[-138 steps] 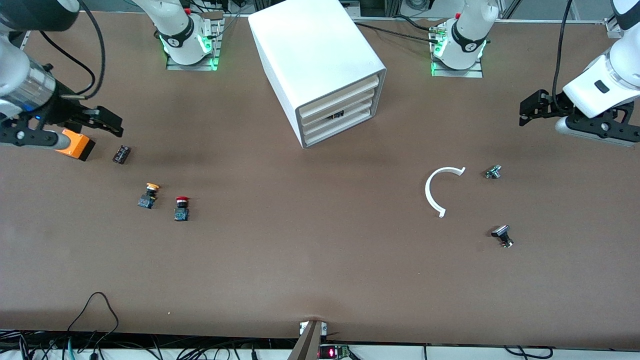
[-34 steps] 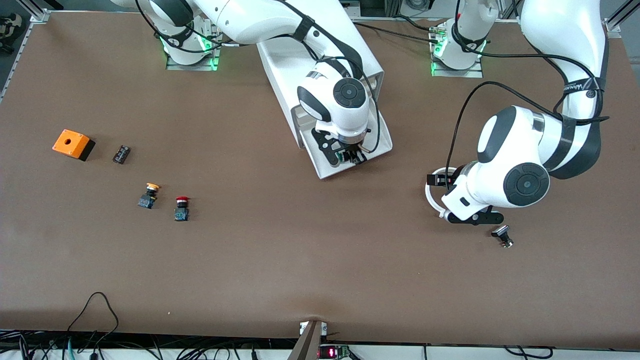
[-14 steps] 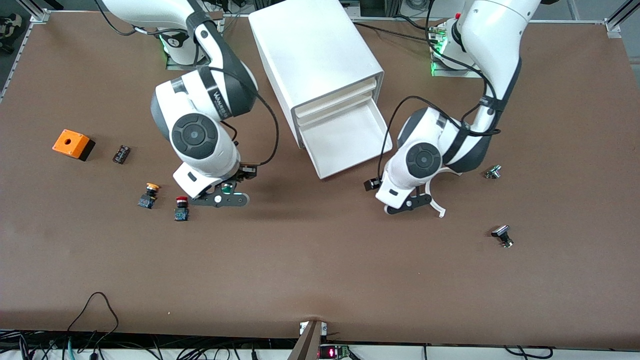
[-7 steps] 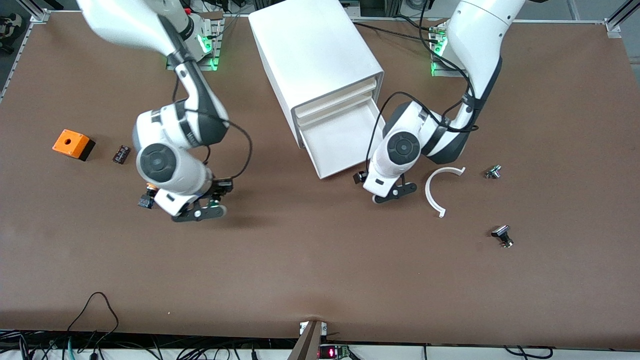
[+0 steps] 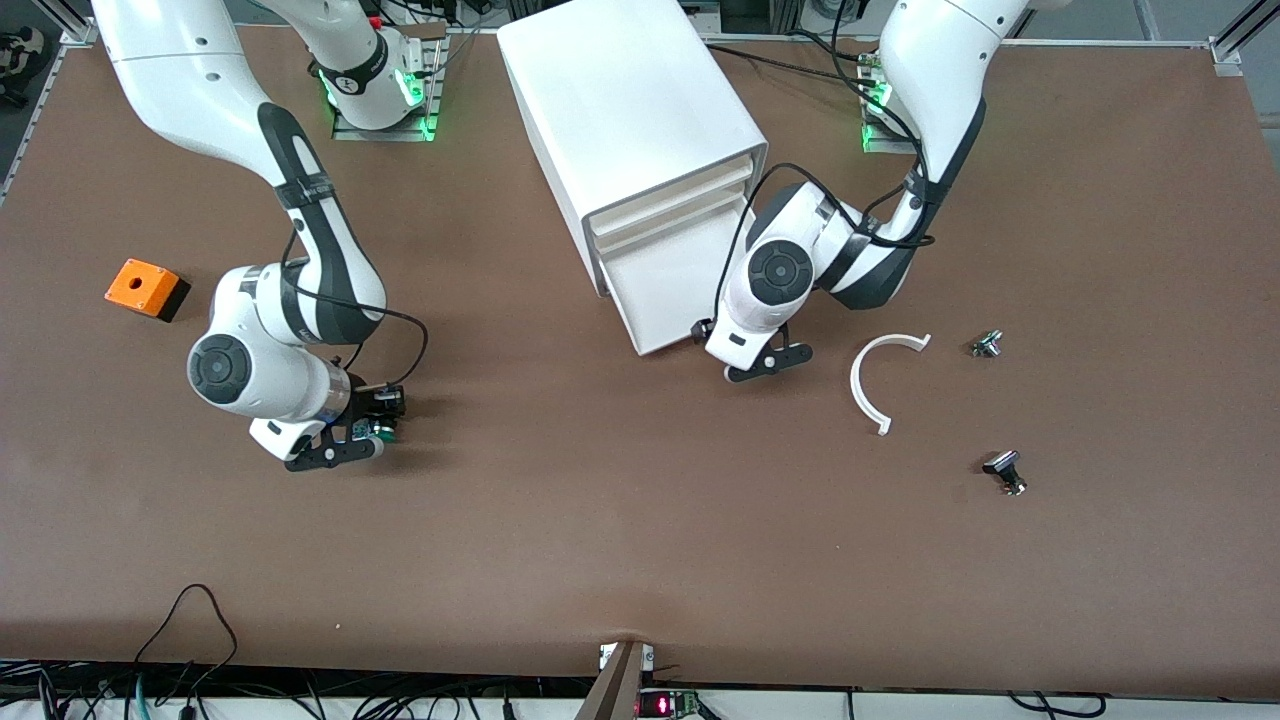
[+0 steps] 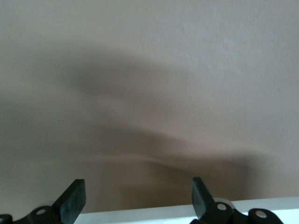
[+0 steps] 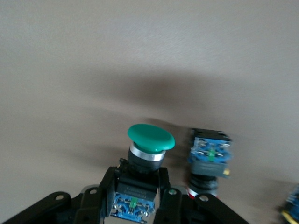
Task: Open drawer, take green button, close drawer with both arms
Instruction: 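Carry the green button beside the other buttons while the left gripper pushes the drawer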
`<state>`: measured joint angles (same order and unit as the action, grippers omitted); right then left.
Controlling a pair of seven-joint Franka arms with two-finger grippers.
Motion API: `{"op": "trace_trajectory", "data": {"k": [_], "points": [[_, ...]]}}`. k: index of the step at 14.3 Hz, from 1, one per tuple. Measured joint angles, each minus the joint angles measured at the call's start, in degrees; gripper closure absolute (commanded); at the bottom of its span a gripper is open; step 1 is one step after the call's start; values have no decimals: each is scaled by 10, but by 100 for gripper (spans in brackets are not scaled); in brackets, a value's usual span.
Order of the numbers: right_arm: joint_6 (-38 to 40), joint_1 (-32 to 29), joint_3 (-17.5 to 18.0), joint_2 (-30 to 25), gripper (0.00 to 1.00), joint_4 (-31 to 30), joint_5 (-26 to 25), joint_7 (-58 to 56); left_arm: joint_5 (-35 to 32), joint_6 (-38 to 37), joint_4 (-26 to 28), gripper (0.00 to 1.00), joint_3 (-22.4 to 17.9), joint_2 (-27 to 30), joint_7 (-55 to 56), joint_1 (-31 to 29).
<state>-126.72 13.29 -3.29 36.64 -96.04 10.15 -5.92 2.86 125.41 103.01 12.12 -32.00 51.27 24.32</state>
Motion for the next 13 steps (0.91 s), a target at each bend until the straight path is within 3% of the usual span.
{"op": "trace_trajectory", "data": {"k": [1, 3, 4, 5, 13], "points": [[-5, 1, 2, 7, 100, 0, 5, 0, 0, 0, 6, 0, 6, 1, 1, 0], [-17, 1, 5, 17, 84, 0, 8, 0, 2, 0, 13, 0, 15, 2, 7, 0], [-23, 2, 5, 24, 22, 0, 10, 0, 3, 0, 18, 0, 23, 2, 17, 0], [-24, 2, 6, 26, 3, 0, 10, 1, 3, 0, 19, 0, 27, 2, 19, 0], [-28, 2, 5, 5, 1, 26, 19, 1, 3, -1, 41, 0, 84, 9, 78, -2]]}}
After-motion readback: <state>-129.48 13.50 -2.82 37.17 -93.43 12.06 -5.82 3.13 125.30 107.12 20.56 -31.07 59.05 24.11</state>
